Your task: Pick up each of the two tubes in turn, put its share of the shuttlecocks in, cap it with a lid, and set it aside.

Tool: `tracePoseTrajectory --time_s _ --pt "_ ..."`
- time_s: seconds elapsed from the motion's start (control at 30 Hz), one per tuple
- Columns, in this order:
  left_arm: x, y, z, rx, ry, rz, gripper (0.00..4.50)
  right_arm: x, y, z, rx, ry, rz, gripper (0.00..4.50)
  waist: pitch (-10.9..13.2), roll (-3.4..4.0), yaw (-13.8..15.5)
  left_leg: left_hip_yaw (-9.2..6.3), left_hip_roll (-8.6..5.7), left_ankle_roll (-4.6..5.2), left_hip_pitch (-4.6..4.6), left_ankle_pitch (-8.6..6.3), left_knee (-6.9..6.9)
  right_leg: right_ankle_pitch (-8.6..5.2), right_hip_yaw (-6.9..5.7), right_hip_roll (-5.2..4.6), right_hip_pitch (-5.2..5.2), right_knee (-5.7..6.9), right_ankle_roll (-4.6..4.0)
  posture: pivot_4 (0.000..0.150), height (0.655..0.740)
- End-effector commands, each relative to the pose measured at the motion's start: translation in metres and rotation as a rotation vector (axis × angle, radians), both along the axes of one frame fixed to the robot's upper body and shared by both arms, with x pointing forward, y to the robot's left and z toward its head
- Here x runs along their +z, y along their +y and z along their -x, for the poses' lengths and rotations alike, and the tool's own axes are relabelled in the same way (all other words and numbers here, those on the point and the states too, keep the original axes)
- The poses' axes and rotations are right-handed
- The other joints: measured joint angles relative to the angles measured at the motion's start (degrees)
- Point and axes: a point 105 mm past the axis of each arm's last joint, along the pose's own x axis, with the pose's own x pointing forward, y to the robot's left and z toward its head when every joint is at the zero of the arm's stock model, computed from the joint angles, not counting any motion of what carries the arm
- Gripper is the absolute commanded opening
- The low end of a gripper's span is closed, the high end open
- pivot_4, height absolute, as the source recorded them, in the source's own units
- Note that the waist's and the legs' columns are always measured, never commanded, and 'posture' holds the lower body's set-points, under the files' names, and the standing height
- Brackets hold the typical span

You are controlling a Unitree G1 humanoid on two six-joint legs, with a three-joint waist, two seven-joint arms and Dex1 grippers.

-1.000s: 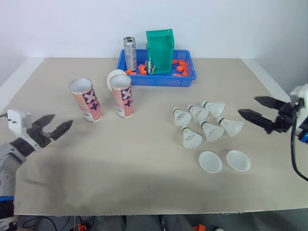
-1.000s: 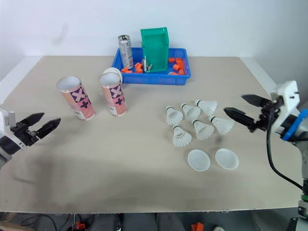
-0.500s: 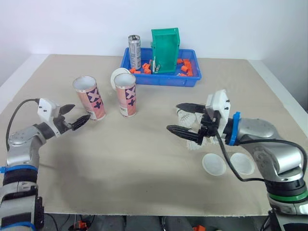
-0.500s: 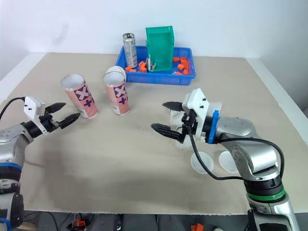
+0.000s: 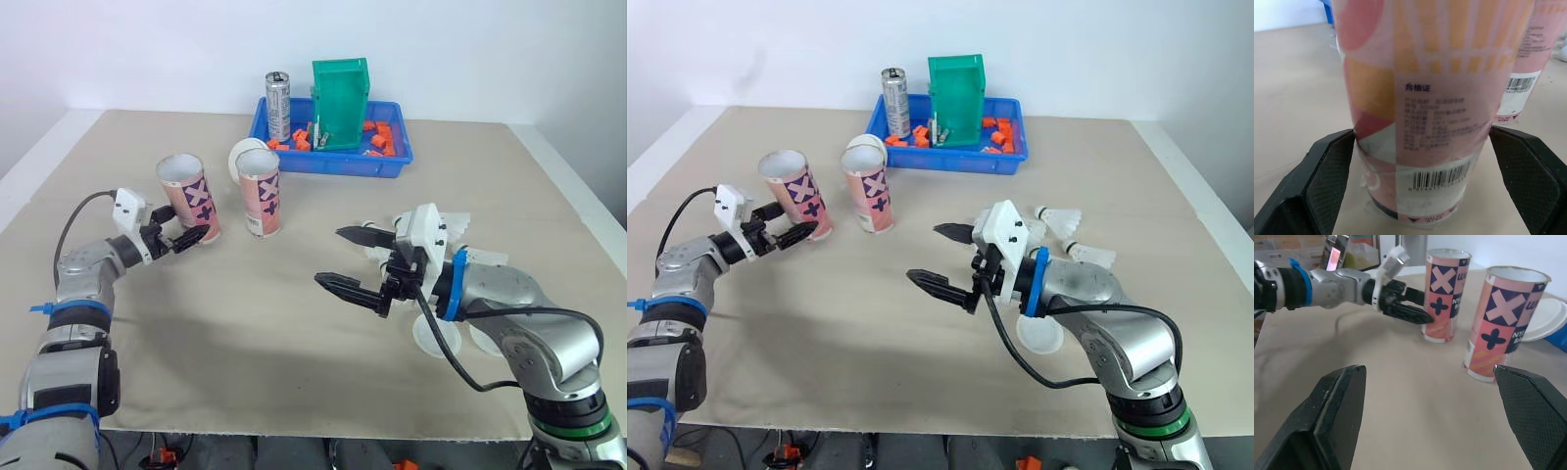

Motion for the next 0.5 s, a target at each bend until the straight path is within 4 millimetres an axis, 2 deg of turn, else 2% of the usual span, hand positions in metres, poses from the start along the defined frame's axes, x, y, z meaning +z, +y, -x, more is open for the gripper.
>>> tracePoseTrajectory --time_s 0.03,0.5 --pt "0.014 -0.008 -0.010 0.002 -0.035 -0.017 4.50 0.012 0.001 0.007 -0.006 -0.049 -0.025 4.46 0.00 -0.01 0.04 -0.01 0.00 0.00 -0.01 0.00 0.00 0.00 -0.01 0.00 0.01 0.00 0.00 0.150 0.7362" --pt "0.011 -0.025 -0.021 0.019 -0.018 0.015 4.50 0.014 -0.001 0.011 -0.057 -0.051 -0.037 4.46 -0.01 -0.02 0.05 -0.19 0.00 0.00 -0.09 0.00 0.06 0.00 -0.09 0.05 0.02 0.02 0.00 0.150 0.7362"
